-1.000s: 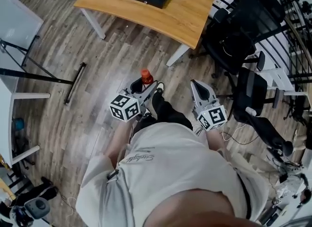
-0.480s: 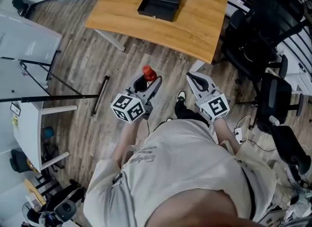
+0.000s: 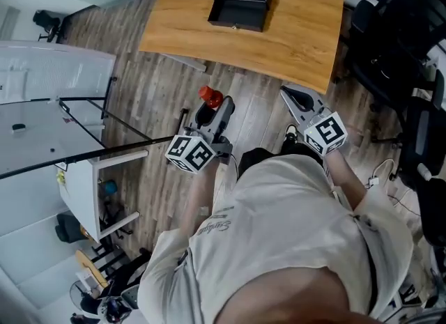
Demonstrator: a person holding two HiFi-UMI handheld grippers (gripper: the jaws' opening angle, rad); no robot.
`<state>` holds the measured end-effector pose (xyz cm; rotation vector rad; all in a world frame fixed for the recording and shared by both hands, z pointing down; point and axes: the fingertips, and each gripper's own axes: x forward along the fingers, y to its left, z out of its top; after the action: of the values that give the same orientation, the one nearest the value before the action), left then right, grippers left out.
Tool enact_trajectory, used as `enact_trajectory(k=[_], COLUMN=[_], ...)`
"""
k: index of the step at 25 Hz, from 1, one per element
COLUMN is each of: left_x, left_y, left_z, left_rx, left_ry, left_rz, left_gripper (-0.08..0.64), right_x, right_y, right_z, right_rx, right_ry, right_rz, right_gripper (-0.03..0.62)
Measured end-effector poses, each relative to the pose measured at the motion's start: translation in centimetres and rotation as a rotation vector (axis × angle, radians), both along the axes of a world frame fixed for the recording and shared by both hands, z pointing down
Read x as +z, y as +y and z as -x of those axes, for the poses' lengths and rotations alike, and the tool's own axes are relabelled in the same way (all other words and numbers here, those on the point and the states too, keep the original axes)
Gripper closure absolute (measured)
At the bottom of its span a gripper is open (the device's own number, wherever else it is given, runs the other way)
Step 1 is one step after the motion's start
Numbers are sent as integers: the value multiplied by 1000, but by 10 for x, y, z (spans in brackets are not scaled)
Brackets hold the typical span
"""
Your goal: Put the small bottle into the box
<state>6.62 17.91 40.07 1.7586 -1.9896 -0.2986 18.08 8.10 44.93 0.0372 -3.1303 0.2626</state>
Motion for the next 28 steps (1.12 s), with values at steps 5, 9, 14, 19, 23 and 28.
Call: enact_trajectory(k=[5, 9, 14, 19, 23, 28], left_x=[14, 21, 31, 31, 21, 22], left_y=[-10, -18, -27, -43, -55, -59], left_z=[3, 8, 33, 64, 95, 140], left_rx=[-1, 7, 12, 7, -8, 5], left_ry=[-11, -11, 4, 11, 20, -7], left_rz=[38, 41, 44, 24, -13, -9], left_gripper=[334, 334, 333, 334, 334, 334], right_x=[14, 26, 23, 17, 9, -3], right_y=[-12, -19, -31, -41, -50, -57], right_z=[8, 19, 41, 64, 94, 152], right_rx=[-9, -19, -21, -21, -36, -47], right_ry=[33, 71, 89, 102, 117, 109], right_rz=[10, 29, 0, -11, -38, -81], right_gripper=[598, 598, 598, 598, 598, 598])
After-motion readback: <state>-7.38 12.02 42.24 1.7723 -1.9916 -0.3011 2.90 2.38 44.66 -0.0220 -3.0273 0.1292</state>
